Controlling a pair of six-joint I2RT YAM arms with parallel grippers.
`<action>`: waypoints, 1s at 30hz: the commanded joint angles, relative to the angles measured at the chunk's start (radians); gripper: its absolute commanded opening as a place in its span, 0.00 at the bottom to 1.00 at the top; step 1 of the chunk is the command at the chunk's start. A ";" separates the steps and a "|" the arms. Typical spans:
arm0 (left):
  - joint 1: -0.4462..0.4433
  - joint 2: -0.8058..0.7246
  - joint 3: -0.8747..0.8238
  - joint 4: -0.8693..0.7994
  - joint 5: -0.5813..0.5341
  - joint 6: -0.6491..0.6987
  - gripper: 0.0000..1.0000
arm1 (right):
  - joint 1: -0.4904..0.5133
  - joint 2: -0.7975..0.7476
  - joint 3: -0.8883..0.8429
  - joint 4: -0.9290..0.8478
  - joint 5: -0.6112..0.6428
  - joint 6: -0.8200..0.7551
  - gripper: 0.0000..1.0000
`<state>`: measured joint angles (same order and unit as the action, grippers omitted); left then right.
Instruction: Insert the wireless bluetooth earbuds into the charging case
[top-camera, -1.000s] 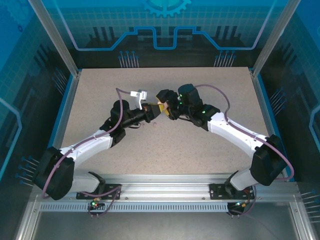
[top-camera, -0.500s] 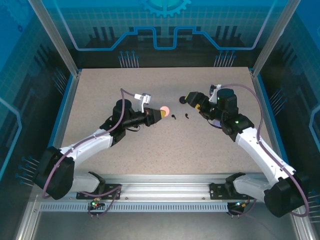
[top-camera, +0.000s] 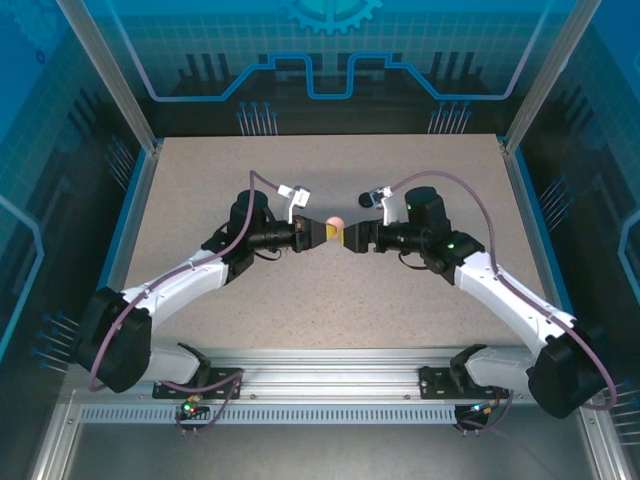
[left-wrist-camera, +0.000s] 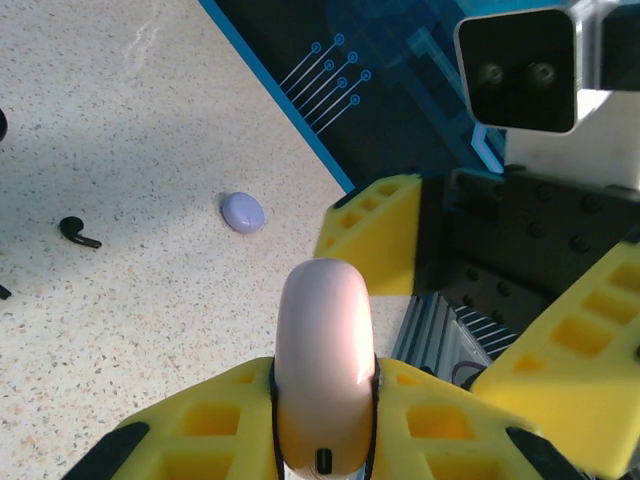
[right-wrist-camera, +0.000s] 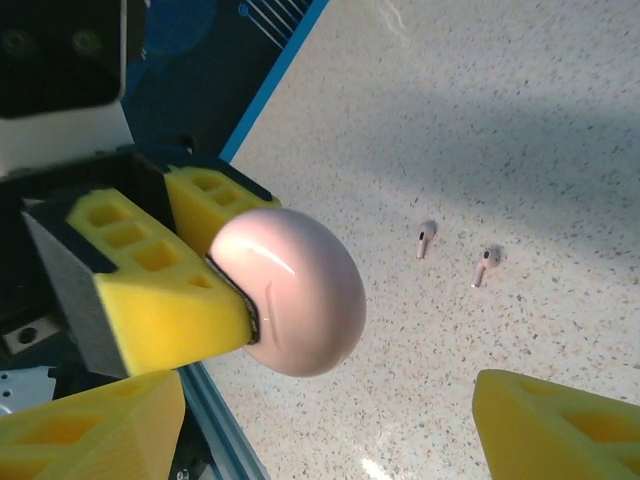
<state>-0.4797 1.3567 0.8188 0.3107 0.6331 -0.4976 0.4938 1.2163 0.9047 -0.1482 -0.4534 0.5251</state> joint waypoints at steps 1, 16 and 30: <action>0.005 0.003 0.037 -0.015 0.043 0.016 0.00 | 0.014 0.036 0.040 0.025 0.013 -0.036 0.75; 0.004 -0.034 0.022 0.004 0.068 -0.005 0.00 | -0.091 0.094 -0.044 0.091 0.064 0.033 0.64; 0.004 -0.022 0.009 0.035 0.039 -0.013 0.00 | -0.055 -0.086 -0.078 0.030 0.020 0.087 0.57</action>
<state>-0.4725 1.3468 0.8242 0.3019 0.6701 -0.4980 0.4152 1.1576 0.8349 -0.1062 -0.4202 0.5812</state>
